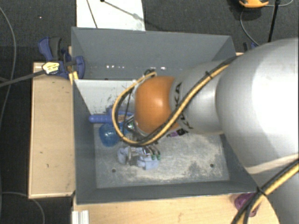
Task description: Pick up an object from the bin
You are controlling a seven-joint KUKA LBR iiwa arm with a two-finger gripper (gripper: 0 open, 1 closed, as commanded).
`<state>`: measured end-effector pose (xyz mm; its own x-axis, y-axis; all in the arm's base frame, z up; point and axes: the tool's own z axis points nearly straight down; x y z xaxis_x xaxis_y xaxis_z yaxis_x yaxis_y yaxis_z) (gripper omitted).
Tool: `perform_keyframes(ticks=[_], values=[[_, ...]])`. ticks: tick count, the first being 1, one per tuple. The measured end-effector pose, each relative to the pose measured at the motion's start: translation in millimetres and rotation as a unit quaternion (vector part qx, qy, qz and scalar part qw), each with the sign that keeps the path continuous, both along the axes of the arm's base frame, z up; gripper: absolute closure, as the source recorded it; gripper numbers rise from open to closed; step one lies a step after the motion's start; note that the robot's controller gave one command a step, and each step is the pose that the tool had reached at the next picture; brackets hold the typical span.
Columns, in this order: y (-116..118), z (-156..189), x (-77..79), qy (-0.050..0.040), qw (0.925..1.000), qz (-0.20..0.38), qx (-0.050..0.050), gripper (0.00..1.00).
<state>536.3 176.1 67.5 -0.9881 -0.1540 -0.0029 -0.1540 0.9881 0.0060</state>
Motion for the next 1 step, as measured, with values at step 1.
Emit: perform_keyframes(ticks=[1], values=[[-1.8,0.6,1.7,0.0009,1.0,-0.004,0.001,1.0]])
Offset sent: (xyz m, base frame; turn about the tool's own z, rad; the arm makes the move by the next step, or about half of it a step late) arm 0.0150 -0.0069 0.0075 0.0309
